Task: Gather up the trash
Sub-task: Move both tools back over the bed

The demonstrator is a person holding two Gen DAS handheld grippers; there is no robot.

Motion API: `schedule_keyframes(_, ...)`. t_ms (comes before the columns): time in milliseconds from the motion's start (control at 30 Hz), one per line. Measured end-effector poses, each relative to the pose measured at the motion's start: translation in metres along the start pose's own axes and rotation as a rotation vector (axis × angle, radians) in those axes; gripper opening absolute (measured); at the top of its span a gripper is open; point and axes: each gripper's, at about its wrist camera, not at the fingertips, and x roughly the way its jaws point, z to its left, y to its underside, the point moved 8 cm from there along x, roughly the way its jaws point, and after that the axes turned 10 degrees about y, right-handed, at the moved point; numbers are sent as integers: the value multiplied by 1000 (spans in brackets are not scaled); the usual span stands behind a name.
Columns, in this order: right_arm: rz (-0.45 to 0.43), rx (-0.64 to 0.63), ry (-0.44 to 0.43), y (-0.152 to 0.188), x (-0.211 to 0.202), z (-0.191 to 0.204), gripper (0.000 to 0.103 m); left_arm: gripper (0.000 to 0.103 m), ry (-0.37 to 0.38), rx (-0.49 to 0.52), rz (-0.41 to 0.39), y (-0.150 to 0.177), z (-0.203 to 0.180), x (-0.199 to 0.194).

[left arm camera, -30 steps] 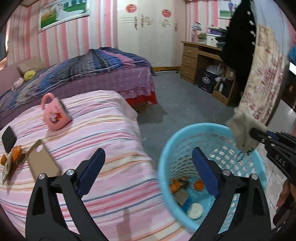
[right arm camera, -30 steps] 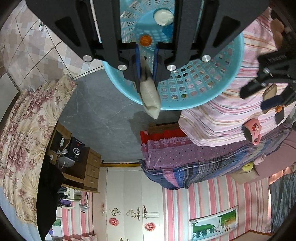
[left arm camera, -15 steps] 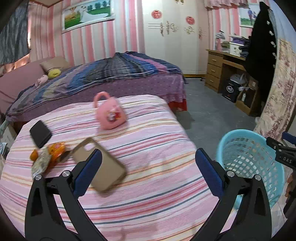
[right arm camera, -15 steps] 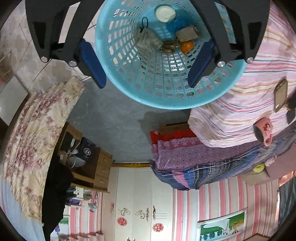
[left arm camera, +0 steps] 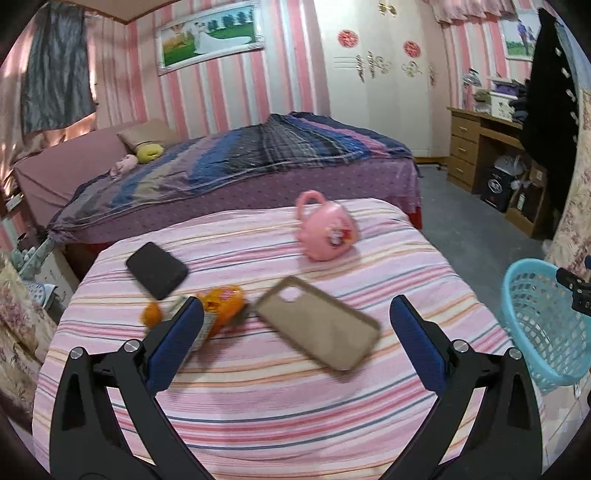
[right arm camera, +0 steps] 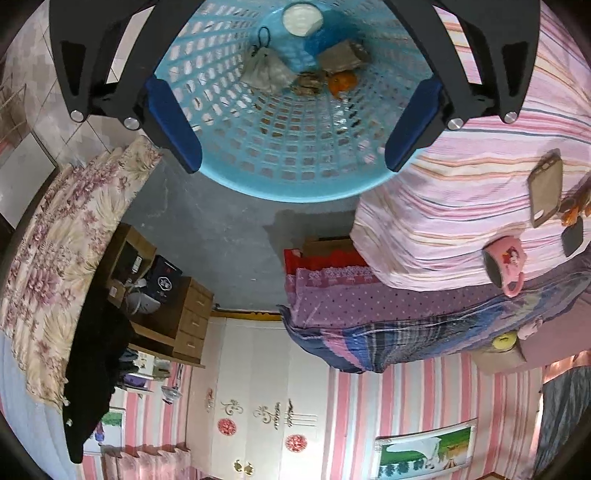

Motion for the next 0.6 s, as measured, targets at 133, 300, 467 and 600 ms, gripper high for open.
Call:
schedule_keyframes(133,-10,-20,-35,-1,-10,27,97,97,-26,-39,2,5,28,0)
schedule_keyframes(300,-26,-61,-88,0,-20,74,97,97,-50,-89,24,19,67,5)
schedule_keyframes(467,-28,-100,-146,-6,-29,117,97,97,-82,-131,61,36,105,9)
schedule_keyframes(600,-40,-131,-189,-10,-33,151,98,97,-116,-190,80,47,141,10)
